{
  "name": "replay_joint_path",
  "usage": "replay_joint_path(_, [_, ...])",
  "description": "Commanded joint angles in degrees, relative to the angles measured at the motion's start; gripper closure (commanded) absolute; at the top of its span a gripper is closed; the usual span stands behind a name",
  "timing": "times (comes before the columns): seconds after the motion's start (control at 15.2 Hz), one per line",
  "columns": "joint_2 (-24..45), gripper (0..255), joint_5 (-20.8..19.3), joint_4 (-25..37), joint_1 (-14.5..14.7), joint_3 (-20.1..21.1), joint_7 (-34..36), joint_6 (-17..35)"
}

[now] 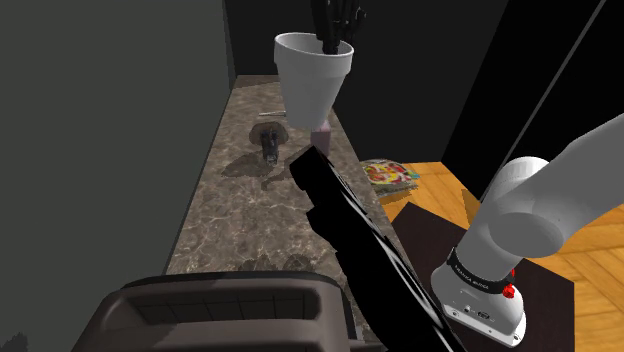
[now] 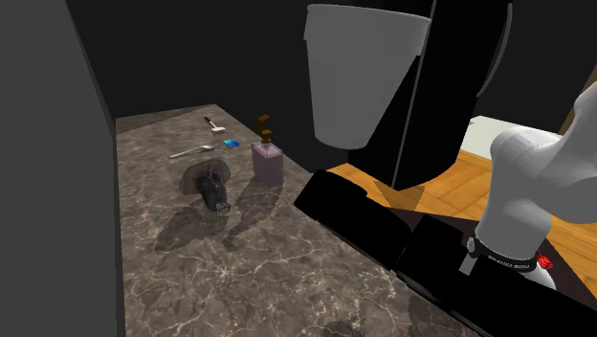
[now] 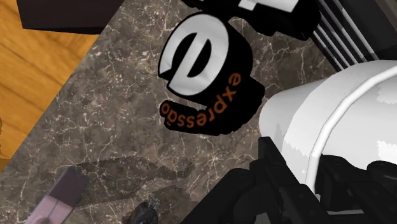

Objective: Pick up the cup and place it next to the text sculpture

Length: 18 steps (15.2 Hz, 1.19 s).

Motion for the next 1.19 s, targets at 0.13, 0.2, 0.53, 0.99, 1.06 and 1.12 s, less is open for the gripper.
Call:
replay_joint_path(0.13, [-1.3, 255, 0.1, -4.2, 0.0, 0.1, -0.7, 2.8])
replay_joint_path(0.2, [-1.6, 255, 0.2, -5.2, 0.0, 0.1, -0.9, 3.6])
replay_joint_path(0.53, [-3.0, 255, 0.4, -10.3, 0.1, 0.3, -1.6, 7.2])
replay_joint_path(0.99, [-4.5, 255, 0.8, -16.9, 0.3, 0.7, -2.6, 12.2])
replay_joint_path(1.06, [-4.6, 255, 0.9, -17.8, 0.3, 0.8, -2.7, 13.0])
replay_joint_path(1.12, [-4.8, 255, 1.0, -18.7, 0.3, 0.8, -2.9, 13.7])
